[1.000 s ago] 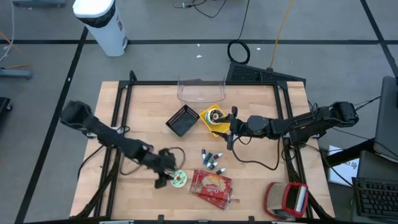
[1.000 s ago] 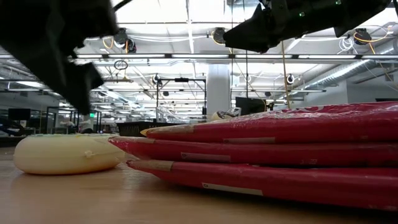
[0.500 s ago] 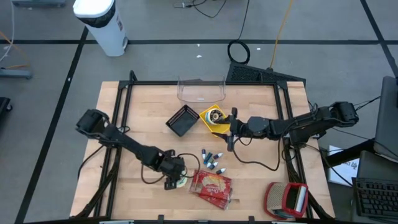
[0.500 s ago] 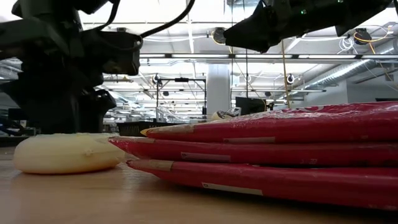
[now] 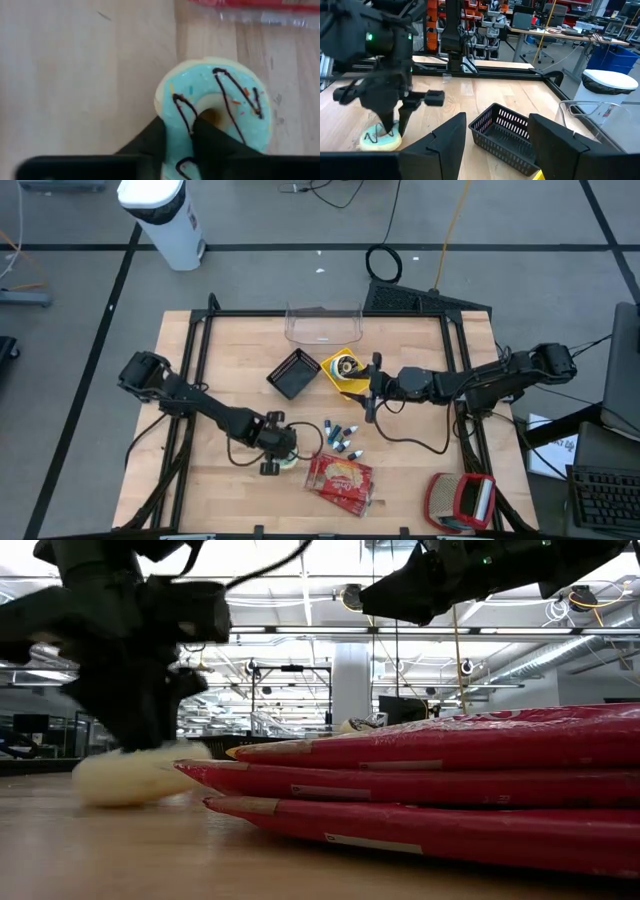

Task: Pick & Place Food Item
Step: Put the blue donut into the yellow bin

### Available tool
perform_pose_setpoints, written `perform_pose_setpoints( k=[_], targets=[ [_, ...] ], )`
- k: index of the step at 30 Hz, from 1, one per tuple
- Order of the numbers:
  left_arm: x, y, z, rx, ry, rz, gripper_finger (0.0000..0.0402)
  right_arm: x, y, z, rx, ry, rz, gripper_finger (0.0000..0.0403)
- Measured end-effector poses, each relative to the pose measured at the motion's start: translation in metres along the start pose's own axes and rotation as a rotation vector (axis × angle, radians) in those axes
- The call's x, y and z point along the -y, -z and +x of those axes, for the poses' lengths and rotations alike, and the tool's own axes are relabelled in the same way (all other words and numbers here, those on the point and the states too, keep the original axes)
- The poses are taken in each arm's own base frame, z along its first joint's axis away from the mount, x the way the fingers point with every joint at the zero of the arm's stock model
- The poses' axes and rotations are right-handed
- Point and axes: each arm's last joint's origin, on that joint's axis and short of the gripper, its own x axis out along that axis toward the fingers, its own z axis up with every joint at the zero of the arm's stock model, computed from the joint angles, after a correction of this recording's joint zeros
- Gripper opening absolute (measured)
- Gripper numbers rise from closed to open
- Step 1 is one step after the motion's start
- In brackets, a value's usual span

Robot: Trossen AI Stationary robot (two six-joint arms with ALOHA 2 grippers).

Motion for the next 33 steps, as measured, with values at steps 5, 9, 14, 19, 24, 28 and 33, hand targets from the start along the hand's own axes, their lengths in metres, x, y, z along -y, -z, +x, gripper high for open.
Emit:
perform_pose_setpoints(
  k=[5,9,14,19,24,28,33],
  targets=[
    [-0.013,-0.003,-0.023,0.065,-0.171,0.107,0.0016,0.0,0.0,0.0,0.0,0.0,0.001,0.0201],
    [-0.024,-0.014,-0.052,0.219,-0.458,0.219,0.0039,0.0,0.0,0.0,0.005,0.001,0.067,0.0201],
    [-0.037,-0.036,-0.079,0.367,-0.834,0.336,0.0029,-0.001,0.002,0.006,0.029,0.009,0.188,0.0201],
    [-0.058,-0.054,-0.085,0.407,-0.889,0.458,0.0013,-0.003,0.007,0.016,0.073,0.036,0.205,0.0211],
    [-0.076,-0.062,-0.086,0.443,-0.875,0.5,0.0024,0.004,0.016,0.026,0.054,0.135,0.222,0.0254],
    [-0.085,-0.064,-0.087,0.444,-0.871,0.512,0.0018,0.013,0.022,0.037,0.106,0.133,0.314,0.0287],
    [-0.096,-0.064,-0.087,0.417,-0.893,0.507,0.0009,0.019,0.023,0.052,0.116,0.114,0.375,0.0301]
  ],
)
